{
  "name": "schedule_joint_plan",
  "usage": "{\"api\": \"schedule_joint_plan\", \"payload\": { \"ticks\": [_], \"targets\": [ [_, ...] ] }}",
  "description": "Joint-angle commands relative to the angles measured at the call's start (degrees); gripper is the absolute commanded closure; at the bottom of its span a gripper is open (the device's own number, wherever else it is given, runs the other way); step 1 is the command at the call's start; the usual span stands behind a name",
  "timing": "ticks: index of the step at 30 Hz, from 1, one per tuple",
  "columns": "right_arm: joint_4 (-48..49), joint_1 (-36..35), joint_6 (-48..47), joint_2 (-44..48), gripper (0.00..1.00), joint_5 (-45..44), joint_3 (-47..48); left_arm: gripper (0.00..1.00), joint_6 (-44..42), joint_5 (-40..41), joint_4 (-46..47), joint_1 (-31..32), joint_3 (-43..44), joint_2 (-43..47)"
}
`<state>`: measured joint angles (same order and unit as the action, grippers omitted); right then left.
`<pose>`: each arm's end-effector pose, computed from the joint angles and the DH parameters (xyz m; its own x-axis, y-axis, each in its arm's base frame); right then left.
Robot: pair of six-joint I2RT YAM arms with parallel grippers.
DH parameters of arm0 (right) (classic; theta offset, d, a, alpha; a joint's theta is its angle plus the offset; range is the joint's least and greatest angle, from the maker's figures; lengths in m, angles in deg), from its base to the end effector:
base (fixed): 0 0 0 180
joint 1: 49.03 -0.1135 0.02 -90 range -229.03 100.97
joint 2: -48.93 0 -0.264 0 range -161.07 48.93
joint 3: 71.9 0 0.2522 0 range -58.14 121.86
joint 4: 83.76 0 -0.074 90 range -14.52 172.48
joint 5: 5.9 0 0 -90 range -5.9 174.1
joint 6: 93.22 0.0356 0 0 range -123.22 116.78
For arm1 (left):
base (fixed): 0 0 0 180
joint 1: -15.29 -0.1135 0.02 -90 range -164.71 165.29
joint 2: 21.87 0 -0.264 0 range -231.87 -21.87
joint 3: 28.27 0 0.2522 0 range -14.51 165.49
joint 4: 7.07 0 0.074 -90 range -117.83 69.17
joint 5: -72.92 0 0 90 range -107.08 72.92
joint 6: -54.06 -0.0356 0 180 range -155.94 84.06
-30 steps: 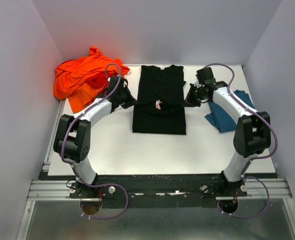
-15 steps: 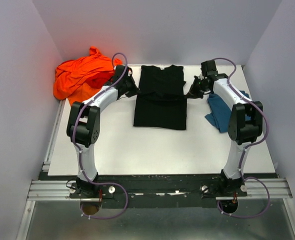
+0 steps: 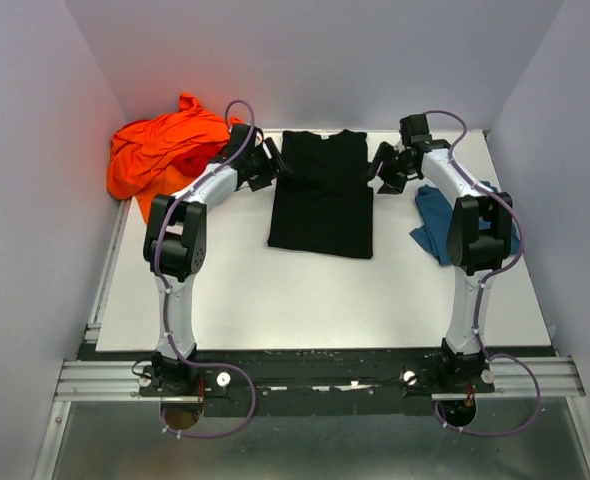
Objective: Fold and stack the t-shirts
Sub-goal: Fold the folded rectangular tshirt in 1/3 of the way, then grab one side of the 2/3 rectangular tshirt with both arms
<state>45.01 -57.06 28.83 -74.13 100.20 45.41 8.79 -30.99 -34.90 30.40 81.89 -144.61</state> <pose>0.4679 0.0760 0.2188 -0.8543 0.3944 -0.3385 0.2000 0.8506 0.4863 0.4724 -0.1364 0.2103 -0.7471 -0.5059 -0.4313 -0.1351 0.7508 -0.6466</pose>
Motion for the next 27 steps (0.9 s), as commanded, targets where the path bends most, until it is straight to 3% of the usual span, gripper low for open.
{"api": "schedule_joint_plan", "payload": {
  "ticks": [1, 4, 10, 15, 27],
  "targets": [
    [5.3, 0.4, 0.7, 10.8, 0.32, 0.0, -16.2, 0.14, -2.4, 1.3, 1.8, -0.5, -8.5, 8.7],
    [10.3, -0.3, 0.6, 18.9, 0.35, 0.4, -28.8, 0.19, -2.1, 2.0, 3.2, 0.3, -19.6, 15.1],
    [13.7, -2.7, -0.9, 27.0, 0.43, 1.4, -43.5, 0.39, -1.1, 0.7, 7.6, 2.9, -35.7, 23.0],
    [14.7, -3.5, -1.7, 27.4, 0.50, 2.0, -46.7, 0.46, -1.7, 1.9, 7.7, 4.5, -39.6, 24.3],
    [16.6, -4.0, -2.3, 24.2, 0.65, 4.1, -47.3, 0.61, -3.3, 2.0, 6.9, 4.5, -38.8, 21.8]
  ]
}}
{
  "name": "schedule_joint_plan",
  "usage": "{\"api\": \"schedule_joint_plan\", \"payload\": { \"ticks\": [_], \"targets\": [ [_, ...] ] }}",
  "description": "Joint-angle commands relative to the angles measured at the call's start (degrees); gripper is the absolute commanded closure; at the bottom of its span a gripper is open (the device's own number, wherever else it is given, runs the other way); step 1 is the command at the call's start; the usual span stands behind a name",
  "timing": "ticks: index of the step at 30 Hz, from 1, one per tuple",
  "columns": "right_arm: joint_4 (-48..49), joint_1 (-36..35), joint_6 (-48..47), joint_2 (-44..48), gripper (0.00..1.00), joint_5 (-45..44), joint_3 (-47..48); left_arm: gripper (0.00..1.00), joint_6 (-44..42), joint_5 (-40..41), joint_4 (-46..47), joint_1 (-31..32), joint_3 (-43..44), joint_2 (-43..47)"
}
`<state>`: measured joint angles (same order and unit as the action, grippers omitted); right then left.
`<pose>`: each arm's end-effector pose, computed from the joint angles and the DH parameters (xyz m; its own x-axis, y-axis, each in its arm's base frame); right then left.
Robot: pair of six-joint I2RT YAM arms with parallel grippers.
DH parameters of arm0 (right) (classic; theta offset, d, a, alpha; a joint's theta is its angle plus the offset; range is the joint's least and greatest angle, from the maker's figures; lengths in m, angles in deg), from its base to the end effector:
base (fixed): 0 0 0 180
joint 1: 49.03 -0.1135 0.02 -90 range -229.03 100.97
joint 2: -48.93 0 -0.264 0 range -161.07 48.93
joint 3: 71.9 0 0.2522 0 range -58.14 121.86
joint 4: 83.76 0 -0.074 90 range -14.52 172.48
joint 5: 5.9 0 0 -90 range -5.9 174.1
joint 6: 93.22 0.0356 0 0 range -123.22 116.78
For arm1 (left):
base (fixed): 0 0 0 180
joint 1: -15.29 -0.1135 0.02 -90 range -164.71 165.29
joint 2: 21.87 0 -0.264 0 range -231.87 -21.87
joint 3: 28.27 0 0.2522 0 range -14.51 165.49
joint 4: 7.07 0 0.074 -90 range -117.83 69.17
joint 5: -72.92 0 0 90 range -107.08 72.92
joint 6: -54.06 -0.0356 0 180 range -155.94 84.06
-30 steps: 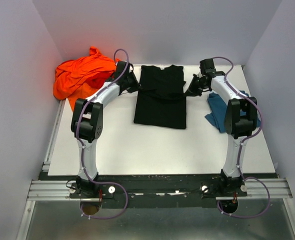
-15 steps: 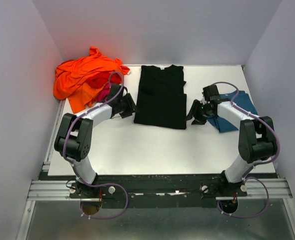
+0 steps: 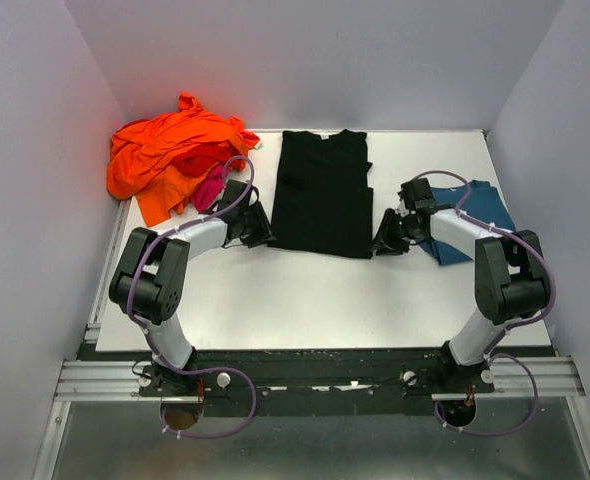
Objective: Fold and stack the t-shirts
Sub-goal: Grab one side of the 2/3 rectangular tshirt with both arms
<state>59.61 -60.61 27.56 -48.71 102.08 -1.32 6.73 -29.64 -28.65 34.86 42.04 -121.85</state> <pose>0.3186 0.0765 0.1637 -0.9208 0.3082 -0.2392 0.1702 0.8690 0.4645 0.3300 -0.1255 0.1639 -0.8488 -0.4004 -0.3453 -0.1634 0.8197 -0.5489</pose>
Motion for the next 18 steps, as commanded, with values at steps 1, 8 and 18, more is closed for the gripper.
{"api": "schedule_joint_plan", "payload": {
  "ticks": [1, 8, 18],
  "targets": [
    [2.0, -0.5, -1.2, -1.4, 0.66, 2.7, -0.4, 0.64, -1.5, 0.5, 0.5, 0.0, 1.1, -0.9],
    [1.2, -0.6, -1.7, -1.8, 0.99, 3.6, 1.1, 0.95, -3.1, 1.0, -0.8, 0.0, 1.6, -0.7],
    [-3.8, -0.6, -2.3, 9.6, 0.99, 0.4, -4.3, 1.00, -2.4, -0.2, -0.3, 0.6, -7.5, 8.1]
  ]
}}
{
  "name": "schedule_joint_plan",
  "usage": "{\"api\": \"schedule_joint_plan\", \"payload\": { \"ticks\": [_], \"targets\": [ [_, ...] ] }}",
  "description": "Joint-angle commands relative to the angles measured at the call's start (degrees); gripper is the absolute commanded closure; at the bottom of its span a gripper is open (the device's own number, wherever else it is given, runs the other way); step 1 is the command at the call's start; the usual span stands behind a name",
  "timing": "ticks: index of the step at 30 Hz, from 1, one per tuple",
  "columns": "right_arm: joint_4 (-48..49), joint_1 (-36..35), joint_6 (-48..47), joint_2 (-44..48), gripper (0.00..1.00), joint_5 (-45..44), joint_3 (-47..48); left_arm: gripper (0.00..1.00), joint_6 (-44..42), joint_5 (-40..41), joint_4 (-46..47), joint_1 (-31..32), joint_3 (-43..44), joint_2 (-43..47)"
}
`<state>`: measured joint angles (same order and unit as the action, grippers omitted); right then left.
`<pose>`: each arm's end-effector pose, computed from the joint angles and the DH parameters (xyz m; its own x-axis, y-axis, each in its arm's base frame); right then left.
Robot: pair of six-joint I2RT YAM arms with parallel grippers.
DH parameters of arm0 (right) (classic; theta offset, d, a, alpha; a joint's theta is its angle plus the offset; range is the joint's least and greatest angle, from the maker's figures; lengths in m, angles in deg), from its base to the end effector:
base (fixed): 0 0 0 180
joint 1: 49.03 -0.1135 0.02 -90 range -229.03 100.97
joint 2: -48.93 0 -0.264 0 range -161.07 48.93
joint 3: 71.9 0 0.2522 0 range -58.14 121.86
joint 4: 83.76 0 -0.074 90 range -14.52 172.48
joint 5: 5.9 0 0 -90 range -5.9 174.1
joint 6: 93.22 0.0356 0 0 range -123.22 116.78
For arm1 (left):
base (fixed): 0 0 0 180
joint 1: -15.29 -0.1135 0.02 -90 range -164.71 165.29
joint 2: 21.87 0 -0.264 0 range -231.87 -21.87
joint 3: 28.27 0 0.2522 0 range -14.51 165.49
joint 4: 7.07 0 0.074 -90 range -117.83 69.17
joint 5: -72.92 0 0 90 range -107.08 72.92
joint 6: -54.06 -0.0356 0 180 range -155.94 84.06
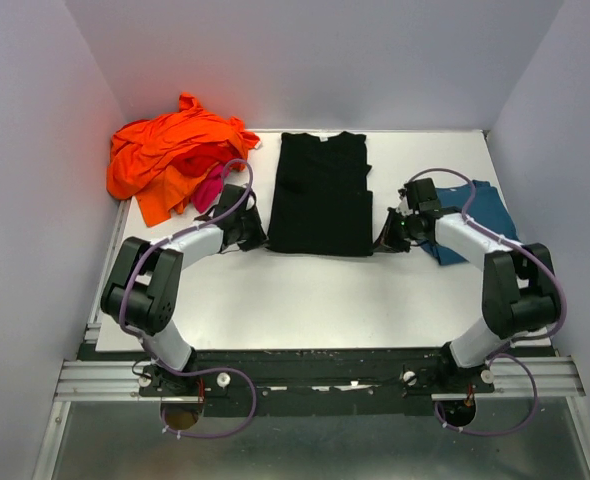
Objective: Fold and stack the t-shirts
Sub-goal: Grab one side of the 2/3 rectangular tshirt with both arms
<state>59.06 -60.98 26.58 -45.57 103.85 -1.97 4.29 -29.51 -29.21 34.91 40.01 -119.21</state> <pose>0.3115 0.0782 0.1771 -0.9225 0.2829 -0.2628 0.1234 0.8609 0.4935 0.3199 -0.1222 0.1681 -0.8543 -0.3651 -0.3700 -0.1268 0.8367 -0.5328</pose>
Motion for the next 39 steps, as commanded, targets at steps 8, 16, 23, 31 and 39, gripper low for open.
{"api": "schedule_joint_plan", "payload": {
  "ticks": [8, 16, 23, 31, 39],
  "targets": [
    [-0.4, -0.3, -1.6, 8.3, 0.99, 1.1, -14.1, 1.00, 7.4, -1.0, 8.0, 6.7, -20.9, 9.8],
    [0.3, -0.3, -2.1, 10.9, 0.66, 2.1, -17.0, 0.95, 10.2, 3.6, 5.8, 10.6, -24.5, 17.1],
    [-0.9, -0.4, -2.2, 11.4, 0.60, 0.6, -17.1, 0.83, 8.2, 7.9, -2.2, 10.6, -21.5, 20.6],
    [-1.6, -1.3, -2.8, 12.9, 0.55, 0.1, -18.2, 0.64, 8.5, 7.5, -3.0, 10.6, -21.0, 20.2],
    [0.1, -2.8, -2.2, 12.2, 0.58, 1.3, -20.5, 0.54, 7.8, 7.5, -4.3, 10.6, -20.6, 20.4]
  ]
}}
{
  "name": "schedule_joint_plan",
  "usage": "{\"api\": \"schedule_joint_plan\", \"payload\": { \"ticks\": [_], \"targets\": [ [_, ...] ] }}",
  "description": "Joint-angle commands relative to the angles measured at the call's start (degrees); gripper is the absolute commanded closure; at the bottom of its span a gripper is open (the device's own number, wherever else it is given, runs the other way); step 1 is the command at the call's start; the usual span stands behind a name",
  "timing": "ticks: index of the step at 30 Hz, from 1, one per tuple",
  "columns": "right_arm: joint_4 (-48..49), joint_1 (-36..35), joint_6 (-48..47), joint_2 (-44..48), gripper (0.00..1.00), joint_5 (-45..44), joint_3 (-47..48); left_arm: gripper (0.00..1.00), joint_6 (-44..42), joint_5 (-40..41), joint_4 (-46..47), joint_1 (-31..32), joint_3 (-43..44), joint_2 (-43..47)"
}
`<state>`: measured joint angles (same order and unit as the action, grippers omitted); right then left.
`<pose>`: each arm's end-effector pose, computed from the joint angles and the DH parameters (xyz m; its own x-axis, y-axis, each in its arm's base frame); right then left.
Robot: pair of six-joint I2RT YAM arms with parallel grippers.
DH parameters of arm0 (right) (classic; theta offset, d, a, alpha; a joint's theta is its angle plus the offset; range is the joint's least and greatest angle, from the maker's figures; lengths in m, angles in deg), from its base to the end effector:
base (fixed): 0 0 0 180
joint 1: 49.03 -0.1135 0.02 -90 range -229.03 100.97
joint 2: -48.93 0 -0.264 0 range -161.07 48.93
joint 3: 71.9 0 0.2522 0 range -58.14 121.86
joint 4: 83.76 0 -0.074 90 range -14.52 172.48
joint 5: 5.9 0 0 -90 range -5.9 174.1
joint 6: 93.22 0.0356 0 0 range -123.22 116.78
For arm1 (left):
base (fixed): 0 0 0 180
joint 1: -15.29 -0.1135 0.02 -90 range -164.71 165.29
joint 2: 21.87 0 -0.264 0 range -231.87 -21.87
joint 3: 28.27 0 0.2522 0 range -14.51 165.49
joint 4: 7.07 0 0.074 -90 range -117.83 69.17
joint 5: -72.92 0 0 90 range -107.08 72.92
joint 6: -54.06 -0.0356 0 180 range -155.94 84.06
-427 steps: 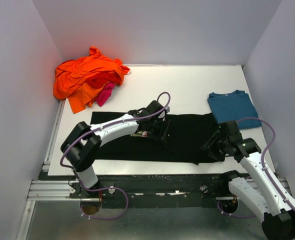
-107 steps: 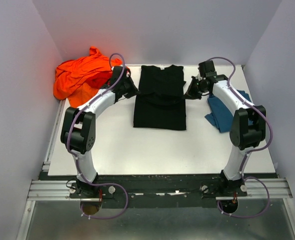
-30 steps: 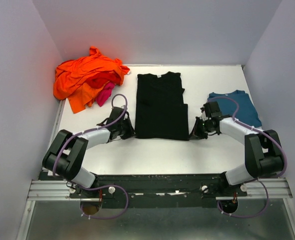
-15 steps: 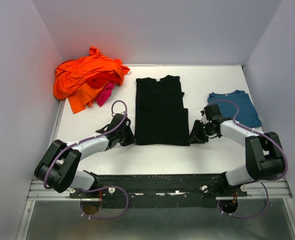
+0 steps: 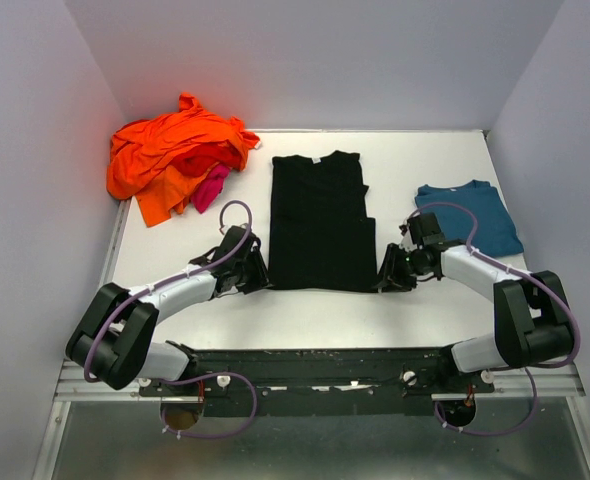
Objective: Fold and stack the t-shirts
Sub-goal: Grab one side of the 2/3 rectangular tshirt with both arms
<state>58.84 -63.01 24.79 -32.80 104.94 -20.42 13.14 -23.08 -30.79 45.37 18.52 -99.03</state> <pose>0.2305 0.0704 0.1485 -0.9600 0.2133 -0.1812 0.1063 0.8767 0.4691 0.2085 -0.1251 0.1548 -0.8758 -0.3612 -0.3202 -0.1683 0.8503 -0.4986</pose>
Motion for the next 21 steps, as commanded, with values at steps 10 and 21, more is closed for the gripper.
{"api": "schedule_joint_plan", "payload": {
  "ticks": [10, 21],
  "targets": [
    [1.5, -1.8, 0.2, -1.3, 0.79, 2.0, -2.3, 0.55, 0.4, -3.1, 1.7, 0.1, -0.4, -3.2],
    [-2.7, -1.9, 0.5, 6.1, 0.99, 3.9, -0.9, 1.00, -1.1, 1.7, -0.8, 0.2, 0.1, -0.6]
  ]
}}
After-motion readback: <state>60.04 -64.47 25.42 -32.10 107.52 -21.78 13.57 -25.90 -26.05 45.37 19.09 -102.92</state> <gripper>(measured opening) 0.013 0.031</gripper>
